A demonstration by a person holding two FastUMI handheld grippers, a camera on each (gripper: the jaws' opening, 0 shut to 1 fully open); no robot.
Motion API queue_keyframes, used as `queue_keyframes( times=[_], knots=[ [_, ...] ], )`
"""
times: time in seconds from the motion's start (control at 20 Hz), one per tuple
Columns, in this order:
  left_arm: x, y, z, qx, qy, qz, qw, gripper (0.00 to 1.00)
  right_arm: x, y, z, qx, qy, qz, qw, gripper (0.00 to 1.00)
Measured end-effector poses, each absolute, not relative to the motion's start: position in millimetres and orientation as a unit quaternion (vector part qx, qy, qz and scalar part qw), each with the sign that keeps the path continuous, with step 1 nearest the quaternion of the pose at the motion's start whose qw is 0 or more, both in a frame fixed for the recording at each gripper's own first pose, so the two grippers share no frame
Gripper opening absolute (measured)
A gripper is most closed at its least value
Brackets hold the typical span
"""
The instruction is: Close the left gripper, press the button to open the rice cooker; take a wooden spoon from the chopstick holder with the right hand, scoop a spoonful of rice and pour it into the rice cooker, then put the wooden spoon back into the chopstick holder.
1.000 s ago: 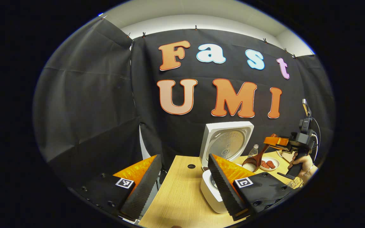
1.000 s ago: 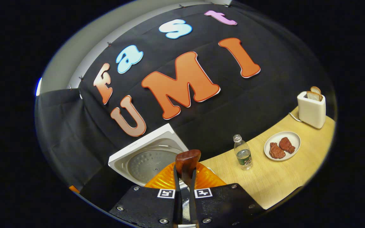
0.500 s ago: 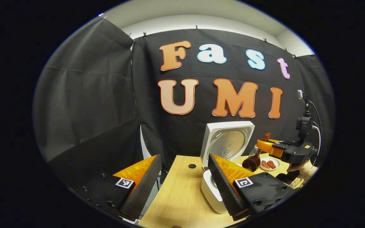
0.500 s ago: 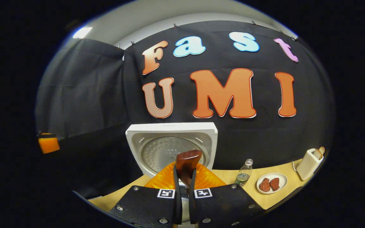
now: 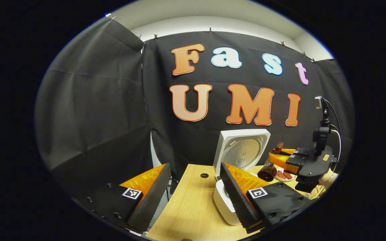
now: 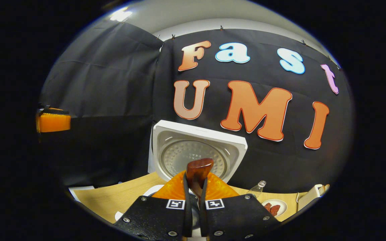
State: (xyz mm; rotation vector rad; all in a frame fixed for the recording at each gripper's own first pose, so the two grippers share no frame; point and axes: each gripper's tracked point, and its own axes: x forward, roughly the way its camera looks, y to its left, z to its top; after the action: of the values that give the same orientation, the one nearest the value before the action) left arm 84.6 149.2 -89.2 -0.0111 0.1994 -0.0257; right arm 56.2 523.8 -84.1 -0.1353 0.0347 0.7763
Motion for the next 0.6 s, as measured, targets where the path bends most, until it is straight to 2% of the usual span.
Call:
queue_keyframes(
  times=[0.35, 0.4, 0.55, 0.6],
  knots=[
    [76, 138, -78, -0.014, 0.091, -0.018, 0.996, 0.99, 59, 464, -49, -0.004, 0.02, 0.349, 0.937, 0.08],
    [75, 137, -75, -0.012, 0.088, -0.018, 0.996, 0.96, 58, 448, -45, 0.001, 0.018, 0.341, 0.94, 0.08],
    [71, 127, -66, -0.01, 0.078, -0.023, 0.997, 0.99, 58, 401, -39, 0.008, 0.017, 0.316, 0.949, 0.08],
    [71, 124, -64, -0.01, 0.075, -0.025, 0.997, 0.96, 57, 384, -38, 0.012, 0.017, 0.307, 0.952, 0.08]
  ],
)
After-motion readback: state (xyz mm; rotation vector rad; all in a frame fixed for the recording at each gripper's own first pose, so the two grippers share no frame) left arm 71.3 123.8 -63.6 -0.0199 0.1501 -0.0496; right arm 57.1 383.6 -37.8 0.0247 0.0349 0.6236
